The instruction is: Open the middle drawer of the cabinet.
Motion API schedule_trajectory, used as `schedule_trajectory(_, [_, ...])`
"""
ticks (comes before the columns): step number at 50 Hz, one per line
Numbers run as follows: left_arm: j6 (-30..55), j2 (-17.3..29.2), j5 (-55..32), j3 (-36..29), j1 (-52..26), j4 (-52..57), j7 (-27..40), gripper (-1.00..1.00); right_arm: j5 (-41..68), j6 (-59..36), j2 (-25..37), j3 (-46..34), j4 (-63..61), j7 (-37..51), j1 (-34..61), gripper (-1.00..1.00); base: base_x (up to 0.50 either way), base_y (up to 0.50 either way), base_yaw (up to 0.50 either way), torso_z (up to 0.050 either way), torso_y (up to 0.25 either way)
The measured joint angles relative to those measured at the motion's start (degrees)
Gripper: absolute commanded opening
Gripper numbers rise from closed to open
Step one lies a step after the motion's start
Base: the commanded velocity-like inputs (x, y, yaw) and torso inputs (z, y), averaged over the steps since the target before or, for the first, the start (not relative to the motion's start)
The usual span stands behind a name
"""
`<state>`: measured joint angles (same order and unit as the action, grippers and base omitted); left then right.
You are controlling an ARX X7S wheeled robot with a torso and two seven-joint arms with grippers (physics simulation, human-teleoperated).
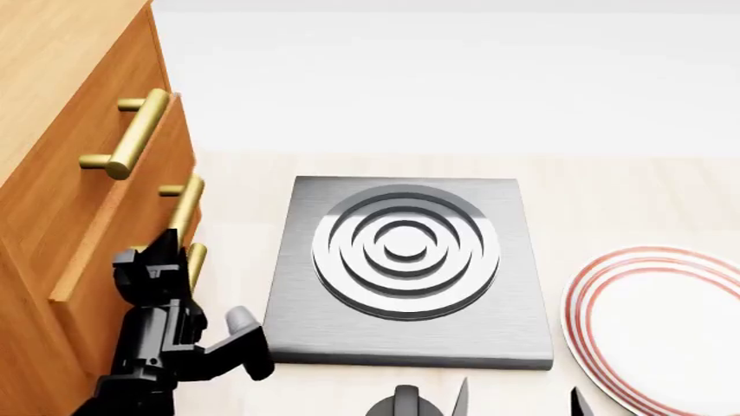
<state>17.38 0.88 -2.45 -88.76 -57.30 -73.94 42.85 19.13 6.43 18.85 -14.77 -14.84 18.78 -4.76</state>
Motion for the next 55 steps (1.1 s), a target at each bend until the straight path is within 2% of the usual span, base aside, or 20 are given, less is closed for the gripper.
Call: schedule_trajectory(55, [8.1, 0.7, -0.2, -2.0, -2.0, 17.7, -5.8, -1.00, 2.1, 1.1, 1.3, 1.1, -1.1, 0.9, -0.8, 1.00, 0.00, 0.00, 0.00, 0.000, 0.002])
